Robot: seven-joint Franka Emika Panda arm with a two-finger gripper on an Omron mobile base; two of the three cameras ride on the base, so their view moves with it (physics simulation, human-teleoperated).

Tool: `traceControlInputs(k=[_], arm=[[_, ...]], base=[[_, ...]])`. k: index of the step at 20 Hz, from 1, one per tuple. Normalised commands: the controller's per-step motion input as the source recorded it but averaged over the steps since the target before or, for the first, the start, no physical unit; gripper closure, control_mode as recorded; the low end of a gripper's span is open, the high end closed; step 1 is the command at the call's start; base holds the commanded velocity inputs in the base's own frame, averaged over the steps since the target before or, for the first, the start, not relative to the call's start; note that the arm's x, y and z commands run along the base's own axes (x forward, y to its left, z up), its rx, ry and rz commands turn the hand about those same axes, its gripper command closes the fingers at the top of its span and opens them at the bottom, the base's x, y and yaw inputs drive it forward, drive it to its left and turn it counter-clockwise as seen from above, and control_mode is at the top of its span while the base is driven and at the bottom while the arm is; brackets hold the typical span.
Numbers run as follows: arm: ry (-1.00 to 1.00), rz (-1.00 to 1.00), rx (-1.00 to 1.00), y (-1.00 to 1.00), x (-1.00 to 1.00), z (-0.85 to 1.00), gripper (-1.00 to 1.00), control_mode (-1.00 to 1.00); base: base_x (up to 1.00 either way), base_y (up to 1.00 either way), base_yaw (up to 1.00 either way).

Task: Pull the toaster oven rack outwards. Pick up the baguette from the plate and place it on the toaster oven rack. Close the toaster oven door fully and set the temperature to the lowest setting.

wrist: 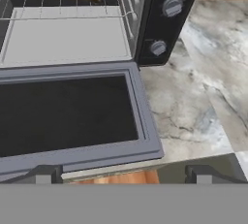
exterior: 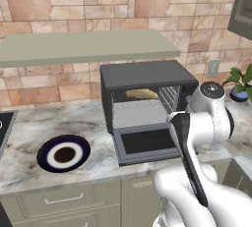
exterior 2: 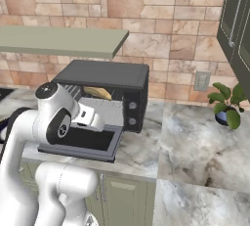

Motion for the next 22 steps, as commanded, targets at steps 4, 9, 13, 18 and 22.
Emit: traceControlInputs(k=[4, 9, 13, 18, 22], arm=[[-0.01, 0.01, 0.05, -0.46, -0.04, -0.15, -1.00, -1.00], [-0.01, 0.02, 0.07, -0.52, -0.13, -0.27, -1.00, -1.00], [0.00, 0.02, 0.12, -0.45, -0.05, -0.18, -1.00, -1.00], [0.02, 0.00, 0.17, -0.13, 0.00, -0.02, -1.00, -1.00], [0.06, 0.00, 0.11, 0.00, 0.00, -0.01, -1.00, -1.00]], base=[[0.00, 0.00, 0.00], [0.00, 0.00, 0.00], [0.00, 0.00, 0.00], [0.00, 0.00, 0.00], [0.00, 0.00, 0.00]])
